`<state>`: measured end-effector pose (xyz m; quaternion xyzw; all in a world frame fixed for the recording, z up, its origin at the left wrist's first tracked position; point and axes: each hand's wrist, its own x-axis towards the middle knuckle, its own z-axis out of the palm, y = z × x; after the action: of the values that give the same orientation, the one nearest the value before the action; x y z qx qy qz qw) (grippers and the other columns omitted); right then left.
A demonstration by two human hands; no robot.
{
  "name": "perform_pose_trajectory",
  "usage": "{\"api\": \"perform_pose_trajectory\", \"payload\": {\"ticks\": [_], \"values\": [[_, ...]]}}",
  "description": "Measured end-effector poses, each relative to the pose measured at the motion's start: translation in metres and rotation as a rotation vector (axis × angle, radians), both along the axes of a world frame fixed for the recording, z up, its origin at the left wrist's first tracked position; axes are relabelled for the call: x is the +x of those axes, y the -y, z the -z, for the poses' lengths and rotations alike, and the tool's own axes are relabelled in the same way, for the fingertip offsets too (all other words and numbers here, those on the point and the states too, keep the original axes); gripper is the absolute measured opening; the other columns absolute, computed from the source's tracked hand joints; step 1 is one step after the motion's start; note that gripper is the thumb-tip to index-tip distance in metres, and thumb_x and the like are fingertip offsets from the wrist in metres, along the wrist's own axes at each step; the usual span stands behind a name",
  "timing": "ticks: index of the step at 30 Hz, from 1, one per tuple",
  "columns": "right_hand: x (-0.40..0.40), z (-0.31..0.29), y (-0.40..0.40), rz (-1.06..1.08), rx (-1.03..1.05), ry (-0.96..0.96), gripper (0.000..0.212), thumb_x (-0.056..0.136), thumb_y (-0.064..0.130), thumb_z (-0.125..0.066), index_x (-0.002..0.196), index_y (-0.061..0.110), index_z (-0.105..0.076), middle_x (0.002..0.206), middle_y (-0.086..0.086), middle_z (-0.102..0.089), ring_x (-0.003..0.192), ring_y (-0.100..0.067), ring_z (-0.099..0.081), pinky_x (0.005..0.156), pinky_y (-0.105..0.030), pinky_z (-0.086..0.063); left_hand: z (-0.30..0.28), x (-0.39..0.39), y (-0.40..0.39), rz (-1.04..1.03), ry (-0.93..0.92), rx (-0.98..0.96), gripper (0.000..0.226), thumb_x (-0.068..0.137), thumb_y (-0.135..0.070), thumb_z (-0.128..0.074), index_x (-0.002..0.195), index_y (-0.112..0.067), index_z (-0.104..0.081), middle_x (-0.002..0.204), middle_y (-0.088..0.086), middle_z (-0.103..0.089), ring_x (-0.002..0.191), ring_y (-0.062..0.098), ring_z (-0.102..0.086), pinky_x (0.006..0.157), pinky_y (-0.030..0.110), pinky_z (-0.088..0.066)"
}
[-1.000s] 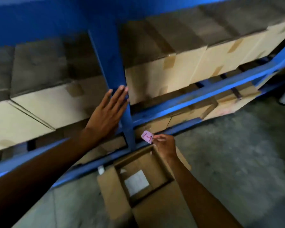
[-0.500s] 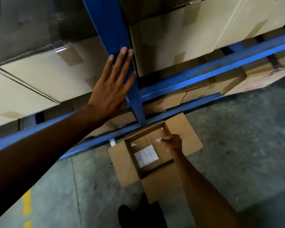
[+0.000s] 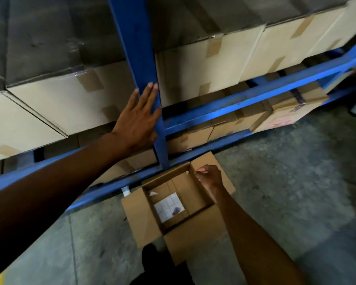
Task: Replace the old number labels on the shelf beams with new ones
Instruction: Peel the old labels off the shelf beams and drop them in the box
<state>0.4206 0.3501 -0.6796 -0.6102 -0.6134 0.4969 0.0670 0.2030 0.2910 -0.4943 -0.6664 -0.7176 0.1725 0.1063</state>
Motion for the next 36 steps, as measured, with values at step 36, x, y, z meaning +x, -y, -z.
{"api": "perform_pose_trajectory", "payload": {"ticks": [36], "values": [[-0.013, -0.755, -0.216, 0.172, 1.76, -0.358, 0.029, 0.088, 0.018, -0.049, 0.111, 0.006, -0.063, 0.115, -0.019, -0.063, 0.108, -0.038, -0.054, 0.092, -0.044, -0.042, -0.562, 0.019, -0.133, 0.023, -0.597, 1.027, 0.088, 0.082, -0.041, -0.053, 0.149, -0.01, -0.005, 0.158, 0.018, 0.002, 0.145, 0.033, 0.005, 0.116, 0.05, 0.005]]}}
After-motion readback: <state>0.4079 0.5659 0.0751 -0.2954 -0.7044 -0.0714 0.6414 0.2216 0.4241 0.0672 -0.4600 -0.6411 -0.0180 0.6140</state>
